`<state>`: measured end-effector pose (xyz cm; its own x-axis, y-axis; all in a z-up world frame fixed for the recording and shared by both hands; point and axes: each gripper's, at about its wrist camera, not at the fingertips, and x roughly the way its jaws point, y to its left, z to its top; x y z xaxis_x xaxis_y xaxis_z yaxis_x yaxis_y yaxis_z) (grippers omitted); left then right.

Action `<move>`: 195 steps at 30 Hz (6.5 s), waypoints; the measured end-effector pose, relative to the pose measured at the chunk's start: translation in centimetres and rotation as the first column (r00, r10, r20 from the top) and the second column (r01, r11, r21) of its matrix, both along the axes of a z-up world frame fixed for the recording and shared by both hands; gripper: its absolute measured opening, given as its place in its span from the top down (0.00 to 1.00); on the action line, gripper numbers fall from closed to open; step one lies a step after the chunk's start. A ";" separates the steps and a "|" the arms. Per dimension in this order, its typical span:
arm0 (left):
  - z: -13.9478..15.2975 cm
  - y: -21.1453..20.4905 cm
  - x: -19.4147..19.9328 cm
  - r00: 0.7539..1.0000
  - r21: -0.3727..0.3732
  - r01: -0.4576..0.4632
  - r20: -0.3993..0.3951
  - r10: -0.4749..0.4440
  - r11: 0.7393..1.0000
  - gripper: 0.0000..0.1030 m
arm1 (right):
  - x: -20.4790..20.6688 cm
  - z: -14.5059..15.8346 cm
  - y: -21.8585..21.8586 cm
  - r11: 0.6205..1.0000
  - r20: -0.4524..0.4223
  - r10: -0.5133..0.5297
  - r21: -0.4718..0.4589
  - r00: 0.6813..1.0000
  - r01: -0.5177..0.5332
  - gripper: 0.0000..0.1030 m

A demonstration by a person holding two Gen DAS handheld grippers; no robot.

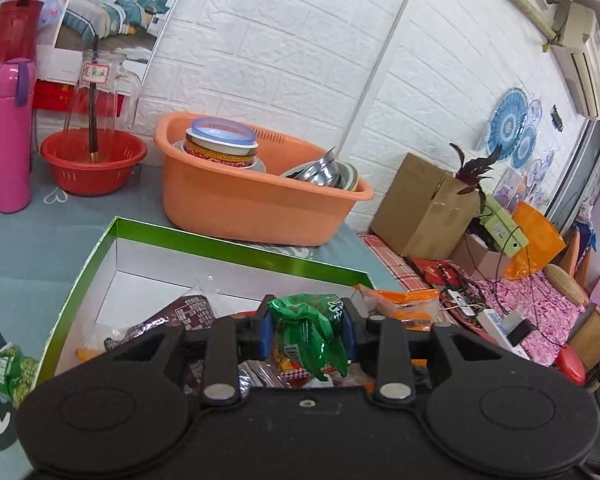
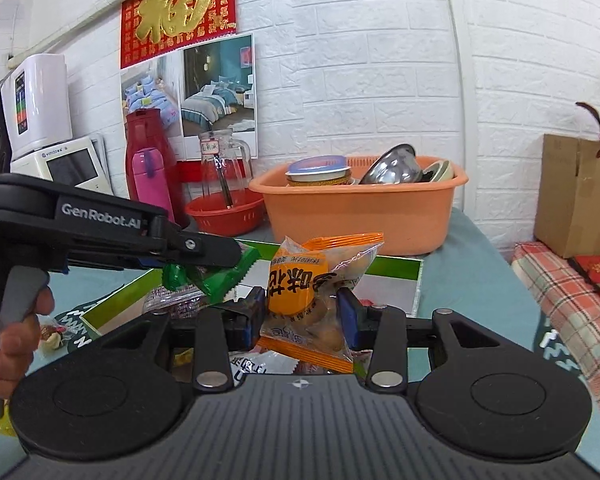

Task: Organize snacks
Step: 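Carry both bags over the green box and open both grippers, then grasp a yellow custard-pie bag with the left gripper while the right grasps another, then carry both yellow custard-pie bags into the green box and open both grippers, then grasp a red snack bag with the left gripper while the right grasps the red barcode peanut bag, then carry both red bags over the green box and open both grippers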

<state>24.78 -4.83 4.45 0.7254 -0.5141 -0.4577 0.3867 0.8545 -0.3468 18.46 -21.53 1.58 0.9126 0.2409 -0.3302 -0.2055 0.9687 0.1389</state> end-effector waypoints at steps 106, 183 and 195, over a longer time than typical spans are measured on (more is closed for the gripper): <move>0.7 3.9 0.1 0.995 -0.179 0.074 -0.053 -0.084 0.981 0.52 | 0.6 1.6 0.0 0.980 0.040 0.147 0.132 0.988 -0.151 0.58; -7.7 8.6 -14.9 0.976 -0.131 -0.005 -0.214 -0.024 0.991 0.44 | -9.1 -6.0 6.3 0.931 -0.227 0.360 0.031 0.905 -0.363 0.26; 1.5 8.1 -12.0 0.999 -0.162 0.054 0.002 -0.054 0.985 0.49 | -8.2 1.8 6.1 0.952 -0.002 0.304 -0.041 0.953 -0.303 0.34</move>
